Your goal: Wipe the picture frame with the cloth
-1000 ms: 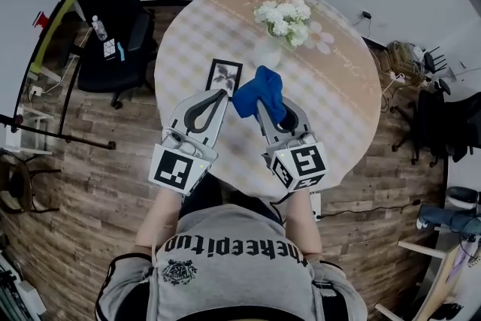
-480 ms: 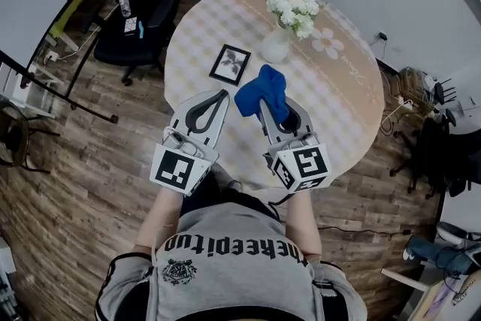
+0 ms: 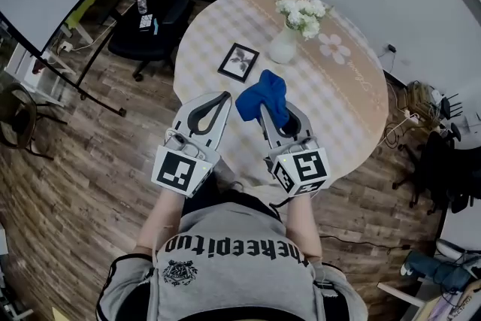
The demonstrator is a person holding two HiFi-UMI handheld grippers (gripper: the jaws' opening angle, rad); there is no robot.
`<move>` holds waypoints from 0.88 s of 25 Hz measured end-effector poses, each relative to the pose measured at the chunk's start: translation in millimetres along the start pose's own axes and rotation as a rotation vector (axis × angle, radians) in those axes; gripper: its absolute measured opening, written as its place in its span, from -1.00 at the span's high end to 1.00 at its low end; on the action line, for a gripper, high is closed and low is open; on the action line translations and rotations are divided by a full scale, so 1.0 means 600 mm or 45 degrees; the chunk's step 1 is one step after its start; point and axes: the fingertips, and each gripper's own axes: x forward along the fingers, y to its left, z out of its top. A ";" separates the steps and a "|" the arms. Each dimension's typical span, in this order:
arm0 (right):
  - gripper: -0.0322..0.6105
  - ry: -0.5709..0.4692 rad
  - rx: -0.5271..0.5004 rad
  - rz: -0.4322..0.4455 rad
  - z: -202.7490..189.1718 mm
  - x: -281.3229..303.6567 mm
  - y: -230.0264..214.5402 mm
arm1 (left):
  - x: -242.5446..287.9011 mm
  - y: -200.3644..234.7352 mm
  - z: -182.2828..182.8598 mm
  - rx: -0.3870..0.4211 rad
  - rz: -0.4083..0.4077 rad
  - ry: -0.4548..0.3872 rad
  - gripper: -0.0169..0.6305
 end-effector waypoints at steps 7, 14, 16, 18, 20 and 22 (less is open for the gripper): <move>0.60 -0.013 -0.003 -0.002 0.009 -0.002 0.002 | -0.003 0.000 0.011 0.019 0.003 -0.011 0.89; 0.60 -0.023 -0.012 -0.012 0.015 0.003 0.008 | -0.004 0.014 0.017 0.013 0.001 -0.025 0.89; 0.60 -0.029 -0.010 -0.021 0.015 0.004 0.012 | -0.011 0.017 0.014 0.011 -0.001 -0.021 0.89; 0.60 -0.036 -0.006 -0.032 0.015 0.004 0.017 | -0.018 0.020 0.009 0.008 -0.003 -0.012 0.89; 0.60 -0.040 -0.004 -0.044 0.015 0.004 0.021 | -0.025 0.024 0.006 0.001 -0.003 -0.001 0.89; 0.60 -0.043 -0.001 -0.054 0.016 0.004 0.024 | -0.029 0.027 0.005 -0.003 -0.002 0.007 0.89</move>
